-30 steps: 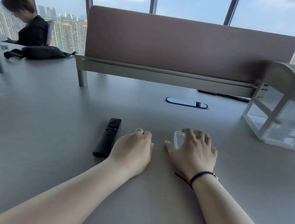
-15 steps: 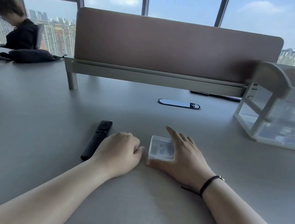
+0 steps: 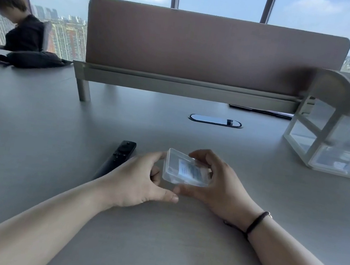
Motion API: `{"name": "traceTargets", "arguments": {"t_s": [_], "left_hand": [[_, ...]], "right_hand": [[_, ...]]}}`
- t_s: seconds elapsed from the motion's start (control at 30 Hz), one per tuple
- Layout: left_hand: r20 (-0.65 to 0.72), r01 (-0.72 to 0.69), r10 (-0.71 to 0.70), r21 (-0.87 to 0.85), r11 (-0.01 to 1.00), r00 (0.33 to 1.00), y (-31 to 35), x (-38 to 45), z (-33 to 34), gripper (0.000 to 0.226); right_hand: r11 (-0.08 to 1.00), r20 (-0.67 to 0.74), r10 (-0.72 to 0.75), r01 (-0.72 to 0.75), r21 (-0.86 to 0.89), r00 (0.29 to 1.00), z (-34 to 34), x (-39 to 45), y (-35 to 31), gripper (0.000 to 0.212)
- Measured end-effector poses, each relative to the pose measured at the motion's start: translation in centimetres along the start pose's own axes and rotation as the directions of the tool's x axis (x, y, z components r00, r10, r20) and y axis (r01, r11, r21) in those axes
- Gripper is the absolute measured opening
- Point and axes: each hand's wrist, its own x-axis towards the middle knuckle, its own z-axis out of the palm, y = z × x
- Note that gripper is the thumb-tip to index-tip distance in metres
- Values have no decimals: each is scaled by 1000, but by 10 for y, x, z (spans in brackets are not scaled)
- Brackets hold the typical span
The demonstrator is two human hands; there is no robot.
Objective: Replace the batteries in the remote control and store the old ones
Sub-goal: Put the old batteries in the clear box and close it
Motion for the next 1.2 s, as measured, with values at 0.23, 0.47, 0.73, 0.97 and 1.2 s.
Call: {"name": "traceTargets", "arguments": {"t_s": [0.23, 0.47, 0.73, 0.97, 1.2], "left_hand": [[67, 3, 20, -328, 945, 998, 5, -2, -7, 37], [52, 80, -62, -501, 862, 997, 6, -1, -4, 29], [67, 121, -102, -605, 787, 993, 11, -4, -1, 55], [56, 126, -116, -606, 786, 992, 7, -2, 1, 70], [110, 134, -85, -587, 798, 990, 4, -2, 0, 44]], "right_hand": [[997, -36, -78, 77, -28, 996, 2, -3, -3, 63], [985, 0, -167, 167, -36, 986, 0, -5, -7, 48], [953, 68, -249, 257, -159, 966, 2, -7, -7, 54], [960, 62, -253, 259, -111, 965, 1, -7, -11, 46], [937, -36, 10, 3, 351, 999, -2, -2, -7, 42]]}}
